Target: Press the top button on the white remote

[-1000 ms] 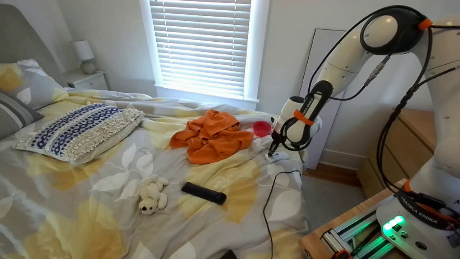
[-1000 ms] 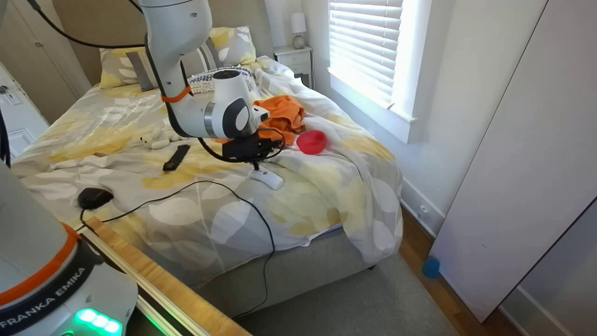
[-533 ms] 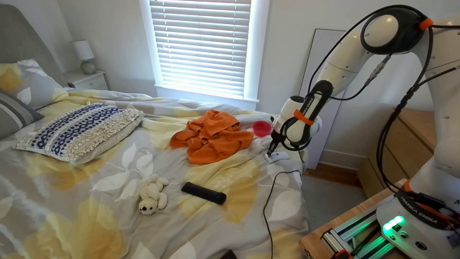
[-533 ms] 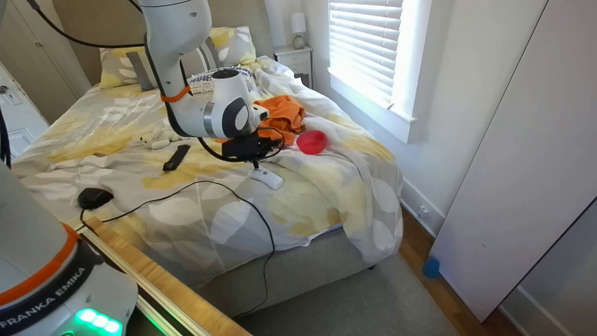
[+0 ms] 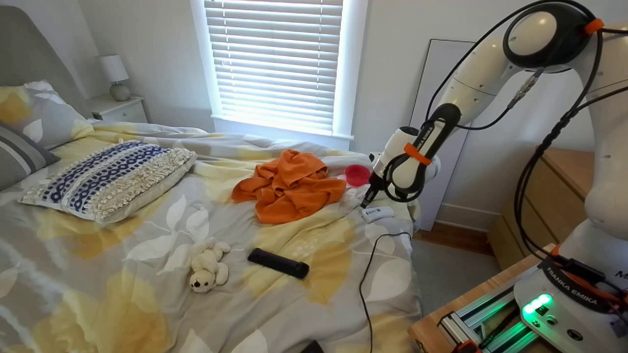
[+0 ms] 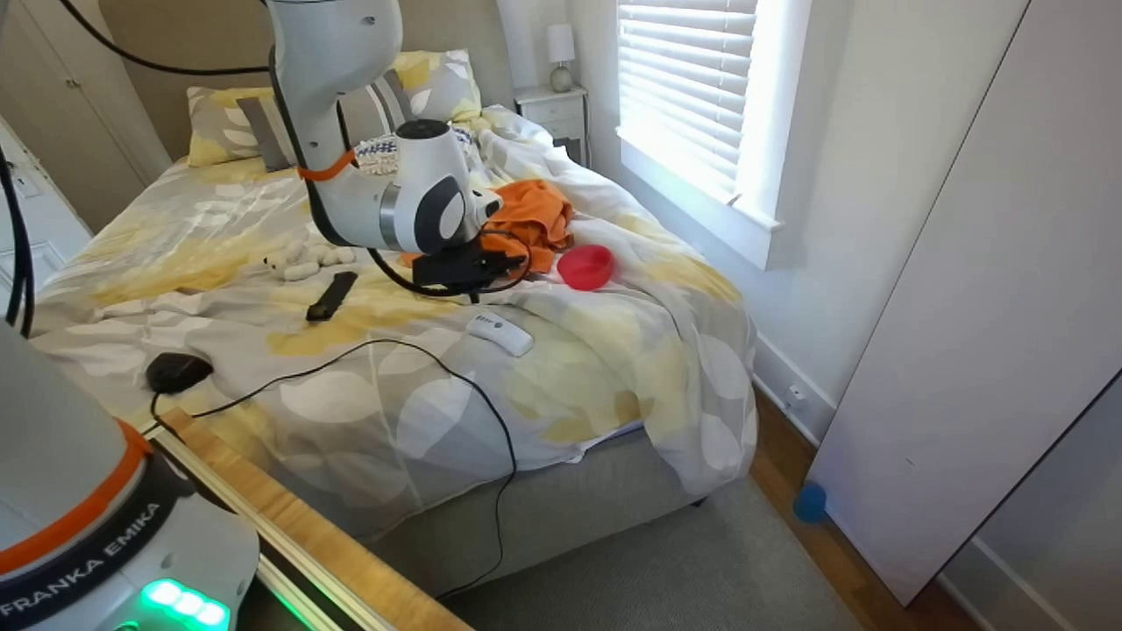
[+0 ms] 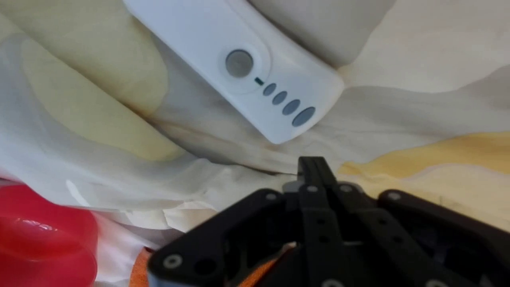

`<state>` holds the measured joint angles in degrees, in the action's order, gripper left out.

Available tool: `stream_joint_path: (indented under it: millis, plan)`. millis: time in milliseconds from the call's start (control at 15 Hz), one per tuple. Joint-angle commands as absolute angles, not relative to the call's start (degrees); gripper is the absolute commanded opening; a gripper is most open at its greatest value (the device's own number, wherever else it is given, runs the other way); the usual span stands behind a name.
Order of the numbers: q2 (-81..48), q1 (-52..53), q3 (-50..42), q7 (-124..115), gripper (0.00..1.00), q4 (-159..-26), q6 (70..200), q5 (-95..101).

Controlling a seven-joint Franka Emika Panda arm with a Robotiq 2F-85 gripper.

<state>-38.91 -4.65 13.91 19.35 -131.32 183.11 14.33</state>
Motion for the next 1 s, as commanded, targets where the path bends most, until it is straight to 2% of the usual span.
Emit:
stream_joint_path:
  millis: [0, 467, 933]
  plan:
    - [-39.2, -11.5, 18.7, 21.2, 0.0, -133.3, 184.5, 16.3]
    - [-42.1, -20.5, 25.3, 24.6, 0.0, -133.2, 183.6, 18.2]
    - [-44.3, -23.5, 27.0, 26.0, 0.0, -132.7, 182.9, 19.3]
